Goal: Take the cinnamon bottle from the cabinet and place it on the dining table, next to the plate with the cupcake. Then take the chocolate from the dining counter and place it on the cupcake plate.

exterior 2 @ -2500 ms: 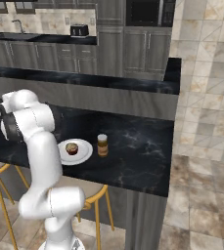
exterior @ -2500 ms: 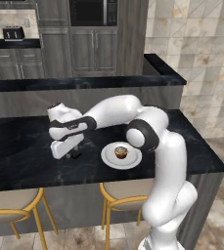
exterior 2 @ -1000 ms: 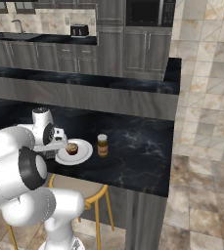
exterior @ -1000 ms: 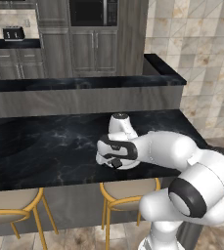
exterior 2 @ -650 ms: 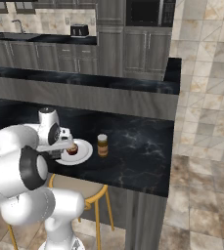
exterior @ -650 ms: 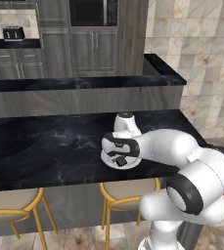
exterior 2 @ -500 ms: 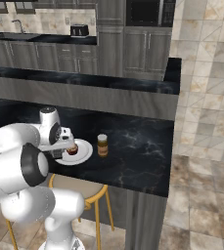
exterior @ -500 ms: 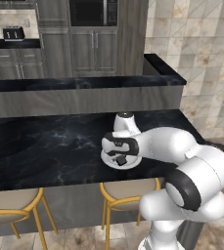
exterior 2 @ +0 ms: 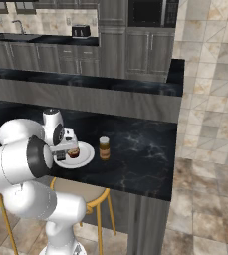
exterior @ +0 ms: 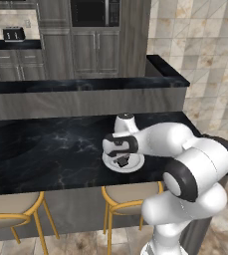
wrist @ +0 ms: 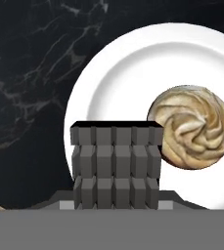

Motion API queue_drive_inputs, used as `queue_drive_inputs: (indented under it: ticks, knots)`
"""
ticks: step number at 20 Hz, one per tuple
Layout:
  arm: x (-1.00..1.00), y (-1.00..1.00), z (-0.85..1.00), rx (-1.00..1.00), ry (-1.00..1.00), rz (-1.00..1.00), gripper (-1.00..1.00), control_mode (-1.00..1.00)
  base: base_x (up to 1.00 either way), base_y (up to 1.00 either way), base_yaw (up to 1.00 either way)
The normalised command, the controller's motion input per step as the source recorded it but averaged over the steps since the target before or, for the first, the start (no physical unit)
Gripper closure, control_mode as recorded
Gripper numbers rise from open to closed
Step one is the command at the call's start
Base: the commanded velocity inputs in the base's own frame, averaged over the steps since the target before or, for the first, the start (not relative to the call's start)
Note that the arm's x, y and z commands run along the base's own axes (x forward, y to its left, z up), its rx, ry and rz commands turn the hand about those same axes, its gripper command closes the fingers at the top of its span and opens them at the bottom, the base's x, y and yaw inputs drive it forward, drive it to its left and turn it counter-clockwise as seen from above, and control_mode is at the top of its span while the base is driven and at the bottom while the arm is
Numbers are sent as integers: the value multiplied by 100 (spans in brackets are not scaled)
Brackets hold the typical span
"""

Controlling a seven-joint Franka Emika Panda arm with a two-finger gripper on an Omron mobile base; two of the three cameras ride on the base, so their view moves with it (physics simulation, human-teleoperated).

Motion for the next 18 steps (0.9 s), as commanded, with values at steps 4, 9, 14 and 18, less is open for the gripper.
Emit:
queue_drive_inputs:
  ticks: [4,9,14,18]
  knots:
    - [6,2,-11,0,0,0,100,-100,0,0,0]
    - [0,12,-13,0,0,0,100,-100,0,0,0]
    - [8,2,-13,0,0,0,100,-100,0,0,0]
    - [19,-2,-11,0,0,0,100,-100,0,0,0]
